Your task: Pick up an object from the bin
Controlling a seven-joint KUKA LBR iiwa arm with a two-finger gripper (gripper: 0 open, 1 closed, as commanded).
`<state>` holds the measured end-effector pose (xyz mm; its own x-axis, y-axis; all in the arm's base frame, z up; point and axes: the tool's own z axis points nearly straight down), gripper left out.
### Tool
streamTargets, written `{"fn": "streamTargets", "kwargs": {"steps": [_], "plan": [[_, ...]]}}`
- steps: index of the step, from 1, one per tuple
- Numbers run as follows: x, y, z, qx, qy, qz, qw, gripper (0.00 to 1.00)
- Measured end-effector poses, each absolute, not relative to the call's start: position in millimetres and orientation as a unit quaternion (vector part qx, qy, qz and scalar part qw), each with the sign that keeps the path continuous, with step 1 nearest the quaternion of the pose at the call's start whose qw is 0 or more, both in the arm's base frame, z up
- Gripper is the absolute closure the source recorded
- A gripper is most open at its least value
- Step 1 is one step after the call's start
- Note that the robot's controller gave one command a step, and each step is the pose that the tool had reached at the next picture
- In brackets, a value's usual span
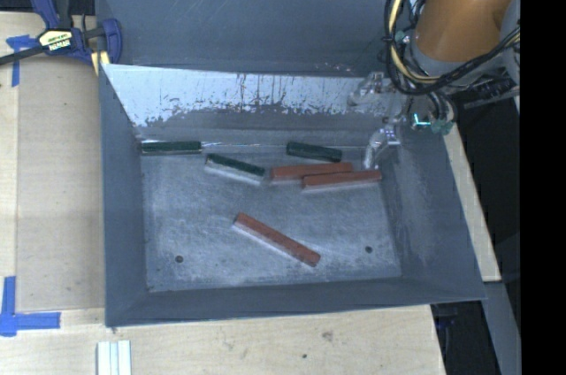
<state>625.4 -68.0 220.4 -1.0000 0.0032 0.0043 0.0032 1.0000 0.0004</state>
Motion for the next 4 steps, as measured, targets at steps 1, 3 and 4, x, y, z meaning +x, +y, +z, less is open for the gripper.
{"fn": "streamTargets", "kwargs": {"steps": [1, 3, 4], "plan": [[627.0, -68, 225, -0.001, -1.000, 0.000, -0.002, 0.00], [623.8, -18, 77, -0.027, -1.000, 0.000, -0.006, 1.00], [623.8, -18, 77, -0.027, -1.000, 0.000, -0.006, 1.00]]}}
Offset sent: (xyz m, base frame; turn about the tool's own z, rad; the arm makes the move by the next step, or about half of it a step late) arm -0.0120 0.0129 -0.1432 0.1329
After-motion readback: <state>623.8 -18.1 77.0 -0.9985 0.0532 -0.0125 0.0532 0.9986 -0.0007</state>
